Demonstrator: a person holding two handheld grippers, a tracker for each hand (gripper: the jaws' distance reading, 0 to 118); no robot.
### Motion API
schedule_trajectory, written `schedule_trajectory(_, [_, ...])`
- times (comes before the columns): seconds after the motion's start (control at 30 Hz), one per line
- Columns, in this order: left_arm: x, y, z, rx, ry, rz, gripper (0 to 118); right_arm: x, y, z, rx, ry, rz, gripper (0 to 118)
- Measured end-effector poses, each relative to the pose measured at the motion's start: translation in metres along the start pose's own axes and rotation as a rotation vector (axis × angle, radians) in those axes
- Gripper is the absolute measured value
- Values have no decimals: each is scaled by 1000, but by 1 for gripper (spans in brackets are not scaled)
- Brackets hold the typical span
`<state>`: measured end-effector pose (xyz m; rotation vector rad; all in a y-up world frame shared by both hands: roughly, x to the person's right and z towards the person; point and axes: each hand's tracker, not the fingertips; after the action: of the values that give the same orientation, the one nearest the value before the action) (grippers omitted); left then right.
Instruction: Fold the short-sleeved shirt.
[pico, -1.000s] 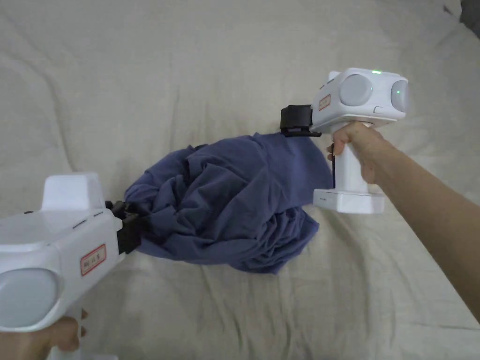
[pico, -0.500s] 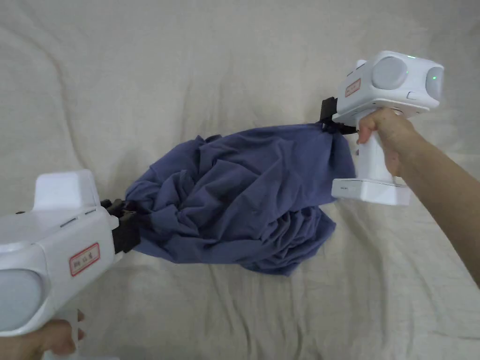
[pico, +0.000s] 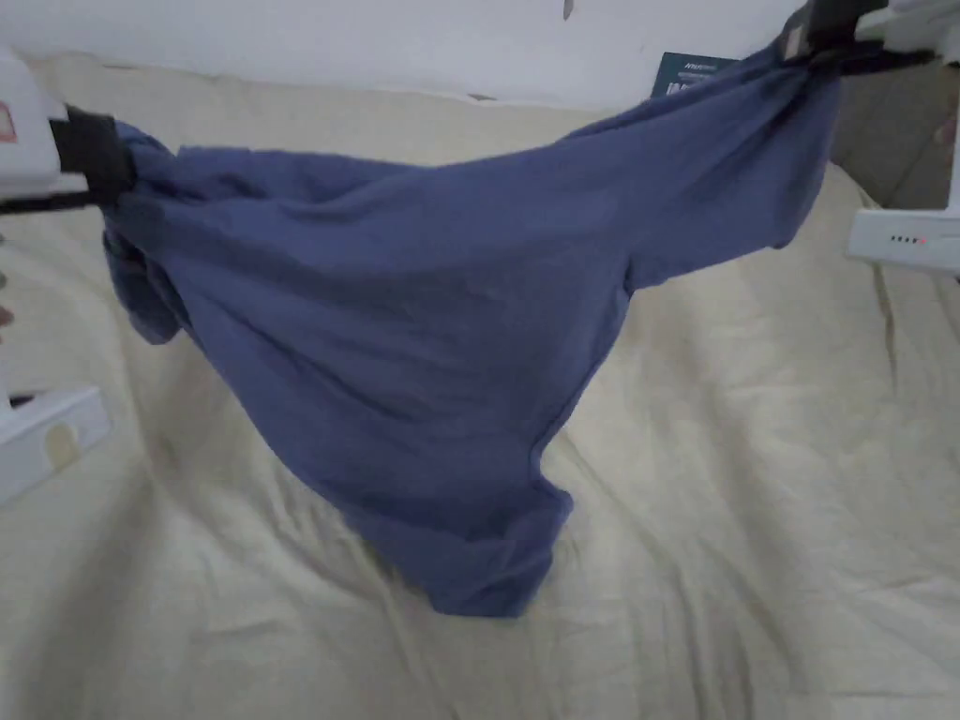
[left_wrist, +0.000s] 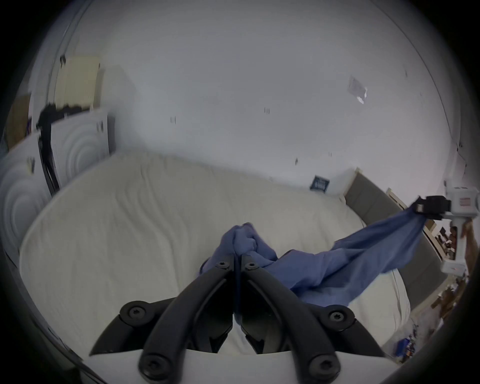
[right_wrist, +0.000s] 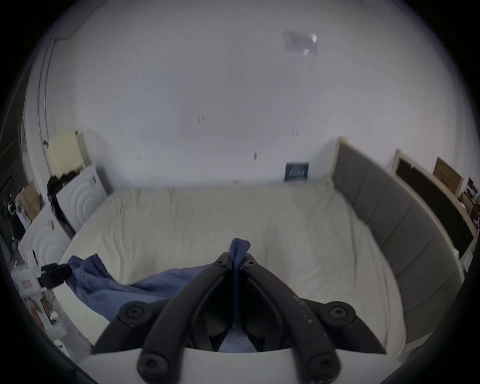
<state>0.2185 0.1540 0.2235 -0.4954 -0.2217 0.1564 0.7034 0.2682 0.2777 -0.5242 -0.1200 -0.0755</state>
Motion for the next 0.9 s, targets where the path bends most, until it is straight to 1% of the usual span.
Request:
schedule_trajectory(0.07, [4, 45, 3, 59, 13, -1, 4, 2, 30, 24, 66, -37, 17, 7])
schedule_trajectory(0.17, [15, 112, 12, 140, 8, 29, 4, 1, 73, 51, 156, -71, 4, 7])
schedule_trajectory(0.27, [36, 168, 19, 247, 82, -32, 4, -4, 111, 66, 245, -95, -32, 7])
schedule_trajectory(0.3, [41, 183, 21, 278, 104, -50, 4, -6, 121, 69, 264, -99, -55, 7])
schedule_trajectory(0.37, [50, 210, 26, 331, 115, -38, 4, -12, 137, 71, 306, -117, -76, 7])
schedule_trajectory(0.43, [55, 228, 31, 372, 111, -32, 4, -17, 148, 72, 336, -138, -69, 7])
schedule_trajectory(0.5, [54, 236, 30, 402, 128, -45, 4, -19, 153, 70, 344, -136, -72, 7])
schedule_trajectory(0.6, [53, 229, 27, 423, 139, -76, 4, -16, 148, 66, 356, -120, -114, 7])
schedule_trajectory(0.67, [50, 210, 22, 417, 139, -88, 4, -13, 137, 62, 344, -101, -117, 7])
schedule_trajectory(0.77, [39, 171, 11, 345, 126, -125, 4, -7, 107, 54, 295, -88, -99, 7])
schedule_trajectory(0.9, [22, 96, 8, 239, 98, -159, 4, 6, 44, 46, 200, -49, -100, 7])
